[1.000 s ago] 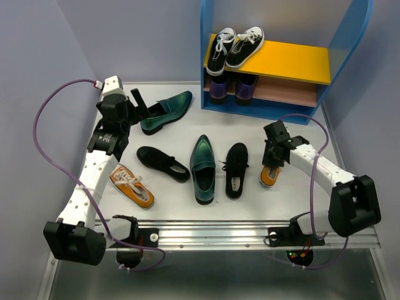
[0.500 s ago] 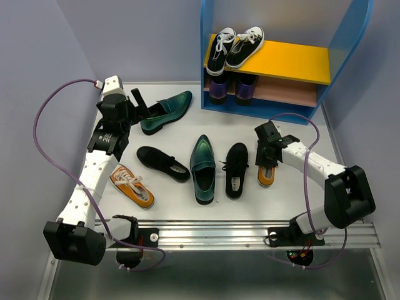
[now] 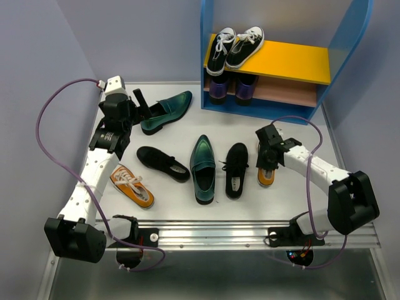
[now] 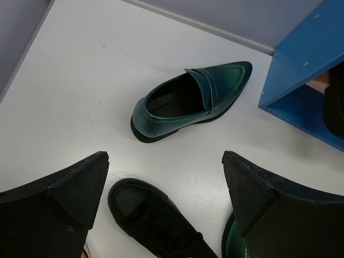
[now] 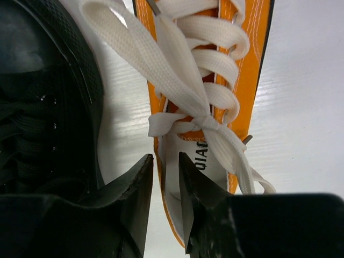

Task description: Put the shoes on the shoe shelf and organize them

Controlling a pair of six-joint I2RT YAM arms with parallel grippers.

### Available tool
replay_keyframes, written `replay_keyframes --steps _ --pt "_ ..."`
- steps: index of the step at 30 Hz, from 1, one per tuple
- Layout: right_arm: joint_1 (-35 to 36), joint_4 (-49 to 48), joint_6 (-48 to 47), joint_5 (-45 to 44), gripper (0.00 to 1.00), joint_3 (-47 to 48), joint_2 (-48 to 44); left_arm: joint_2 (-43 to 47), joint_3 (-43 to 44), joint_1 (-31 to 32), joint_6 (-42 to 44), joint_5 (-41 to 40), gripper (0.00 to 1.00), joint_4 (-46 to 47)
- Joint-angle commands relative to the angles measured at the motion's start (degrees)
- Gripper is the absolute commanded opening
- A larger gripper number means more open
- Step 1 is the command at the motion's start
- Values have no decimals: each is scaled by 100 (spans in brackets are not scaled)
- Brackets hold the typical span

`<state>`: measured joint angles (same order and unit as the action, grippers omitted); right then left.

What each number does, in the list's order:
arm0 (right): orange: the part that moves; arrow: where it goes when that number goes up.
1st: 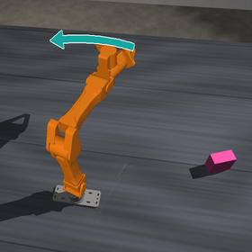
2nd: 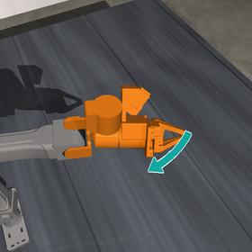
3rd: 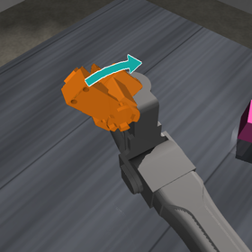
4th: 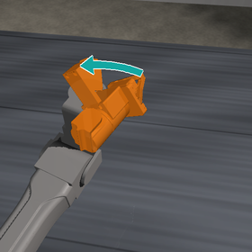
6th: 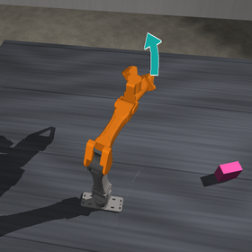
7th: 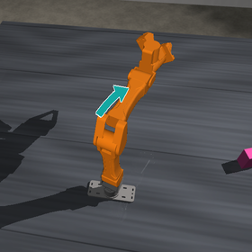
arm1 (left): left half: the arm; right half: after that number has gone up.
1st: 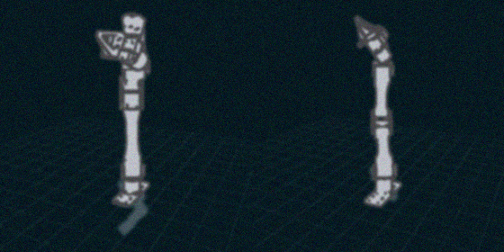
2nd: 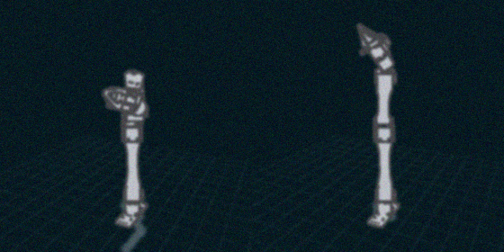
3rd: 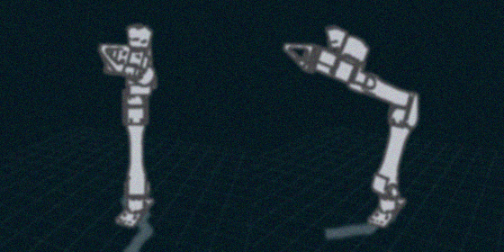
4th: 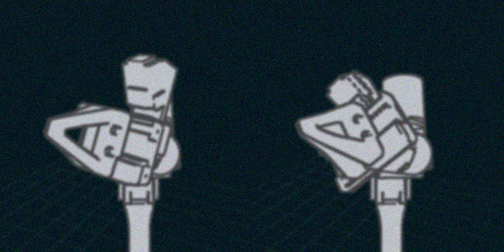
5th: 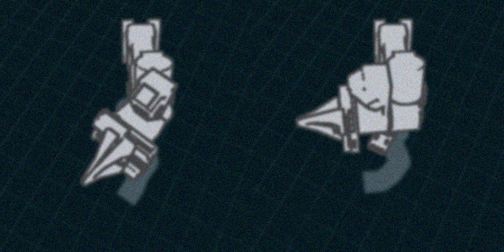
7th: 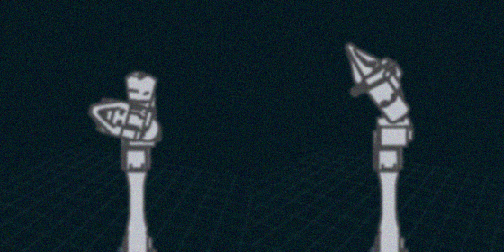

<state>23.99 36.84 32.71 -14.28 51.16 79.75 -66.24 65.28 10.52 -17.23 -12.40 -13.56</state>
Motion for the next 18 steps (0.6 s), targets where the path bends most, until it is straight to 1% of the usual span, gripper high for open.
replay_keyframes --steps 1,3,4,6,7,8,11,14,18 --pt "141 -133 201 101 32 -175 -56 102 214 29 10 10 99 134" --pt "264 -133 245 40 31 -220 -21 102 196 37 10 27 99 135" --pt "264 -107 271 5 29 -238 6 120 196 37 10 27 99 135" --pt "264 -72 306 -101 17 -255 -3 129 187 46 9 27 99 135" --pt "264 -63 315 -127 3 -247 -38 137 187 46 10 36 99 135" --pt "264 -37 306 -162 1 -212 -64 137 187 46 10 28 99 135" --pt "264 156 114 -478 1 -45 -108 137 187 55 10 45 99 135" --pt "264 473 -115 -1101 0 437 -126 146 187 46 36 45 99 117" --pt "264 605 -572 -1217 1 859 -187 164 170 46 53 10 99 117"
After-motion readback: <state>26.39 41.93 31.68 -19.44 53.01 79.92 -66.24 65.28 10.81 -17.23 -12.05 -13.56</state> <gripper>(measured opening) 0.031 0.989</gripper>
